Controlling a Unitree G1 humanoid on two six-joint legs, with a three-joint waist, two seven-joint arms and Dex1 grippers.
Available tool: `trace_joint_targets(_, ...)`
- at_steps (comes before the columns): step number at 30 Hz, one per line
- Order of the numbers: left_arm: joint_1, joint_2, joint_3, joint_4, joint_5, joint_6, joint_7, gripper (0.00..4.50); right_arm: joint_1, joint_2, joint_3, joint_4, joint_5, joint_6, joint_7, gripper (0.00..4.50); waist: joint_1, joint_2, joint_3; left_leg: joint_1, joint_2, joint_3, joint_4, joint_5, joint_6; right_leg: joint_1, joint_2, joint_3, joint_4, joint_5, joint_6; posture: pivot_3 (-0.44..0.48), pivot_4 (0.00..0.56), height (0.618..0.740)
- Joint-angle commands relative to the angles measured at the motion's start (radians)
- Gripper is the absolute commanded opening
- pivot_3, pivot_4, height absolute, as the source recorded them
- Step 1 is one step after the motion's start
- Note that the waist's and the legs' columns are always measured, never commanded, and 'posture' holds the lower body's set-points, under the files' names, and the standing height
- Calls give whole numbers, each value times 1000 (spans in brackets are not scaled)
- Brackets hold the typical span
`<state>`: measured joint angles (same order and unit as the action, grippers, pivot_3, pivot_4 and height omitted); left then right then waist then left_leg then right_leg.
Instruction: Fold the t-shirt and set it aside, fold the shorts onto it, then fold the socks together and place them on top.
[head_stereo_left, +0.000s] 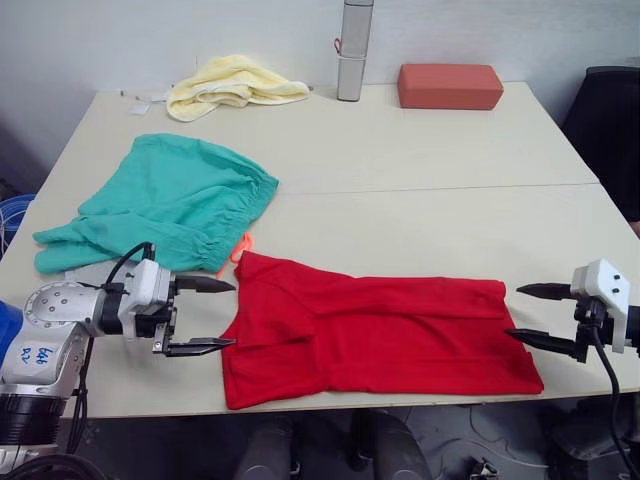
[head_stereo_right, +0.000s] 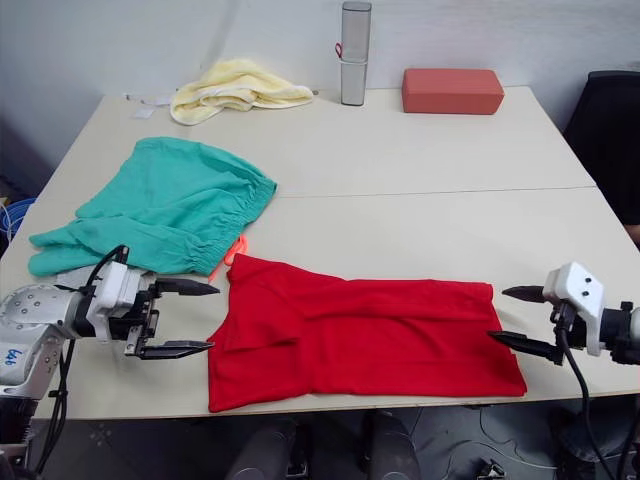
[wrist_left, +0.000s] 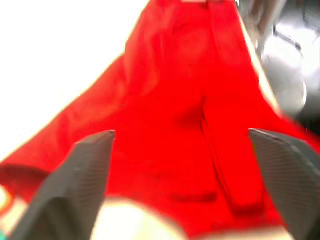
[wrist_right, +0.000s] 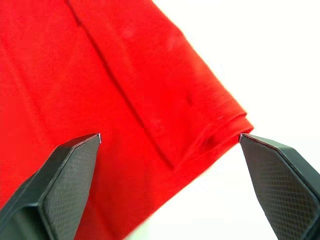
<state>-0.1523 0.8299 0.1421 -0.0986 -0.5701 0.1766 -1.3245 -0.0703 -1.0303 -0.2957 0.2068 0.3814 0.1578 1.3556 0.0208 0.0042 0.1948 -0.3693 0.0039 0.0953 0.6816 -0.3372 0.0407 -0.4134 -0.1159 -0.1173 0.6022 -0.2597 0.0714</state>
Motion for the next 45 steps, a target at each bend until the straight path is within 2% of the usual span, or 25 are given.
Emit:
trace_joint_targets(1,3,-35,-22,-88,-31,49,47,4443,-38,-17,46,26,-4,27,43,4500,0,0,0,0,0,0,0,0,0,0,0,0,0,0,0,0,150,740)
trace_joint_targets(10,4,-75,-63,-105,-2,48,49,4443,-162,13,160,129,-57,-25,78,4500,-1,0,0,0,0,1,0,1,0,0,1,0,1,0,0,0,150,740)
trace_joint_targets(18,9,-68,-59,-101,0,45,44,4443,-199,30,181,147,-39,-18,120,4500,1,0,0,0,0,1,0,1,0,0,1,0,0,0,0,0,150,740)
trace_joint_targets(21,7,-67,-59,-93,6,39,42,4500,-203,32,183,151,-43,-25,126,3633,0,0,0,0,0,1,0,1,-1,0,1,0,0,0,0,0,150,740)
trace_joint_targets(31,-6,-70,-67,-79,24,27,29,4500,-217,63,167,202,-65,-187,123,74,-1,1,0,0,0,1,0,0,-1,0,1,0,0,0,0,0,150,740)
trace_joint_targets(35,-9,-69,-68,-69,31,21,22,4500,-204,76,151,214,-55,-294,136,30,0,1,0,0,0,1,0,1,-1,0,1,0,0,0,0,0,150,740)
trace_joint_targets(39,-13,-68,-71,-60,37,16,17,4500,-196,91,147,262,-75,-522,166,30,0,1,0,0,0,1,0,1,-1,0,1,-1,0,0,0,0,150,740)
trace_joint_targets(45,-10,-66,-72,-58,49,9,12,4500,-199,97,154,348,-78,-696,185,30,-1,1,0,0,0,1,0,1,-1,0,1,-1,1,0,0,0,150,740)
